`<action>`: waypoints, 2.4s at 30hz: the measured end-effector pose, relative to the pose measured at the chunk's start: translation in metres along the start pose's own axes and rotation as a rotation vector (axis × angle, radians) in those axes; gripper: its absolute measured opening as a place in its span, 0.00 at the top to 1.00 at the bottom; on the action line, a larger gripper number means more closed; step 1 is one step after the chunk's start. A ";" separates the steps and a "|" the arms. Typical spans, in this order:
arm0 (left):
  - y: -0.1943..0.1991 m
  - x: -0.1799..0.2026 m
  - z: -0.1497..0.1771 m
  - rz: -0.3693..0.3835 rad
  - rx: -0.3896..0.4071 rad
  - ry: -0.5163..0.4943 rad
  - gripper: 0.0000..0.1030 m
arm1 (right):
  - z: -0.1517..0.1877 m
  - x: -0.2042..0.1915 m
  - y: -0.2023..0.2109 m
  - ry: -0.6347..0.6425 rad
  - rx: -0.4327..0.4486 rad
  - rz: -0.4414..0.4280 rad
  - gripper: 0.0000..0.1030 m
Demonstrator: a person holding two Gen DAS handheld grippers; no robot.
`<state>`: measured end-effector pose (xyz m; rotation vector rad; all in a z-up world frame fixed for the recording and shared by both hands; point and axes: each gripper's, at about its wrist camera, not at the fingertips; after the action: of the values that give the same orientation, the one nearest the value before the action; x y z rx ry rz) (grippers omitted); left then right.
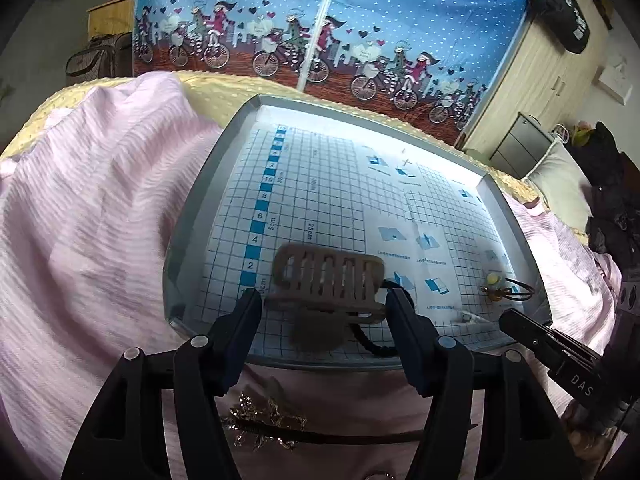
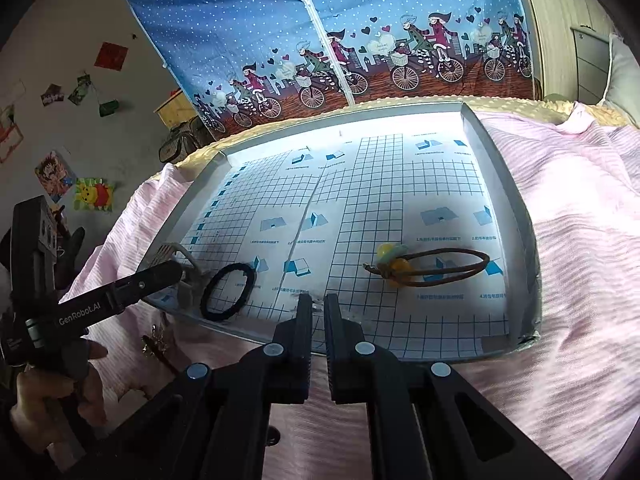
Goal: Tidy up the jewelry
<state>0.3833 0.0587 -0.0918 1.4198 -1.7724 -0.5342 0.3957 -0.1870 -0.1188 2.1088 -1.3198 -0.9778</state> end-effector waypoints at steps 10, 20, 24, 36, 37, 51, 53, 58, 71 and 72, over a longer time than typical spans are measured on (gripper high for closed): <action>0.041 0.004 0.003 0.030 0.109 0.046 0.03 | 0.002 -0.023 0.048 0.078 0.141 0.057 0.42; 0.134 0.038 0.017 0.014 0.373 -0.140 0.02 | 0.019 -0.044 0.124 0.140 0.371 0.019 0.01; 0.161 0.049 0.041 0.042 0.397 -0.176 0.02 | 0.032 -0.055 0.153 0.163 0.435 0.028 0.00; 0.236 0.069 0.117 0.022 0.484 -0.175 0.02 | 0.107 -0.068 0.223 0.154 0.508 0.080 0.00; 0.240 0.070 0.125 0.020 0.483 -0.171 0.02 | 0.115 -0.070 0.227 0.147 0.499 0.087 0.00; 0.292 0.083 0.205 0.042 0.451 -0.129 0.02 | 0.157 -0.096 0.285 0.070 0.263 0.124 0.00; 0.297 0.085 0.208 0.013 0.426 -0.144 0.02 | 0.151 -0.101 0.288 0.053 0.201 0.132 0.00; 0.293 0.084 0.206 -0.088 0.280 -0.158 0.02 | 0.142 -0.103 0.288 -0.027 0.080 0.069 0.00; 0.251 0.051 0.160 -0.113 0.052 -0.178 0.02 | 0.092 -0.103 0.233 -0.002 -0.051 0.031 0.00; 0.244 0.049 0.155 -0.112 0.039 -0.180 0.02 | 0.088 -0.103 0.224 0.001 -0.059 0.025 0.00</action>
<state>0.1081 0.0594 0.0099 1.5452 -1.8600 -0.7096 0.1710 -0.1920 0.0146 2.0437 -1.2977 -0.9934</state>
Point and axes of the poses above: each gripper's, at about its wrist camera, not at the fingertips, and y roughly against the way its jaws point, x to its right, z to its underside, and after that the axes turned 4 degrees about z, right-handed
